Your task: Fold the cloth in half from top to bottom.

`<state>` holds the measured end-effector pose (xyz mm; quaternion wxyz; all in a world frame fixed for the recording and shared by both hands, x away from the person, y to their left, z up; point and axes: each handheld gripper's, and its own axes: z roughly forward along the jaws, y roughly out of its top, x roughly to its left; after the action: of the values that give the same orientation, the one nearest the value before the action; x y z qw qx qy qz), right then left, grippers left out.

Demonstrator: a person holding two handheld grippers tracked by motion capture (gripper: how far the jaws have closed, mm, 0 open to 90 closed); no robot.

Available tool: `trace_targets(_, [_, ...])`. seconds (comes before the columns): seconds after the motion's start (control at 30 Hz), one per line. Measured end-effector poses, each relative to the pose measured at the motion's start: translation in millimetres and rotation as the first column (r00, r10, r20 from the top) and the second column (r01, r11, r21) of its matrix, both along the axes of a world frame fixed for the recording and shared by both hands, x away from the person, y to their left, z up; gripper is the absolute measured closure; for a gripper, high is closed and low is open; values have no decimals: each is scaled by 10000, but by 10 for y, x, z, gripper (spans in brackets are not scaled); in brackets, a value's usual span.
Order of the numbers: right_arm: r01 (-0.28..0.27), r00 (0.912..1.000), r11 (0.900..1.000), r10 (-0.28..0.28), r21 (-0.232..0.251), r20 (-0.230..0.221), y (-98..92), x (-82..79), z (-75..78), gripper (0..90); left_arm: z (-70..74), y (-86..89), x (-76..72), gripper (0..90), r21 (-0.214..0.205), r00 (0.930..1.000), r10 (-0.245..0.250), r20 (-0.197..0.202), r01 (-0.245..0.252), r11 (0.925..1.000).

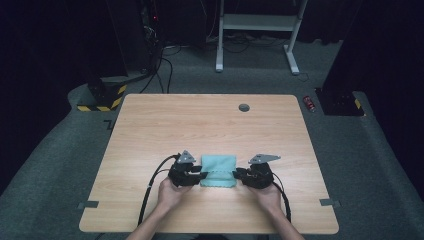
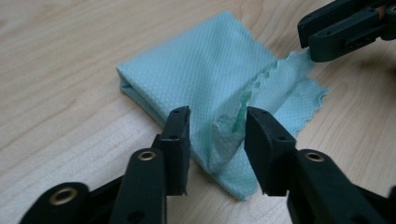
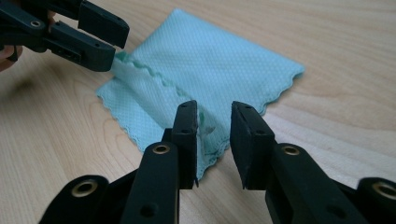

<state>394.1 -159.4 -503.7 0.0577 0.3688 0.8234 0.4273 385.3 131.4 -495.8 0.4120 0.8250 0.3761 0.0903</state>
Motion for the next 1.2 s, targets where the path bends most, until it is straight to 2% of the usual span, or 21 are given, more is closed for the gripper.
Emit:
trace_targets(0.17, [289,9992,9995,-293,131,279,-22,16,102,711,98,41,61,532,-52,9980,566,298,-565,9984])
trace_targets(0.33, [486,9985,9980,-475,-399,276,31,107,85,709,129,28,156,520,40,9941,1053,267,-1055,9944])
trace_targets(0.47, [578,9982,9971,-568,-504,200,94,141,44,708,73,-67,184,501,414,9955,943,96,-946,9947])
trace_targets(0.63, [485,9988,9966,-476,-663,151,171,124,-9,700,-6,-160,132,484,681,9972,743,-36,-739,9949])
trace_targets(0.8, [341,9993,9955,-328,-883,157,192,50,-64,665,-52,-158,38,475,925,9979,654,0,-651,9936])
trace_targets(1.0, [313,9976,9879,-215,-1518,660,202,-84,-159,604,-134,-102,-102,467,1300,9983,577,5,-572,9899])
trace_targets(1.07, [366,9956,9872,-226,-1551,913,189,-118,-174,588,-165,-83,-142,464,1447,9983,588,26,-585,9877])
trace_targets(1.1, [373,9953,9869,-226,-1568,945,183,-127,-177,580,-183,-77,-162,463,1387,9983,583,-70,-568,9887])
trace_targets(1.2, [470,9938,9873,-310,-1520,1064,166,-149,-188,565,-193,-44,-218,458,1406,9984,557,110,-567,9884])
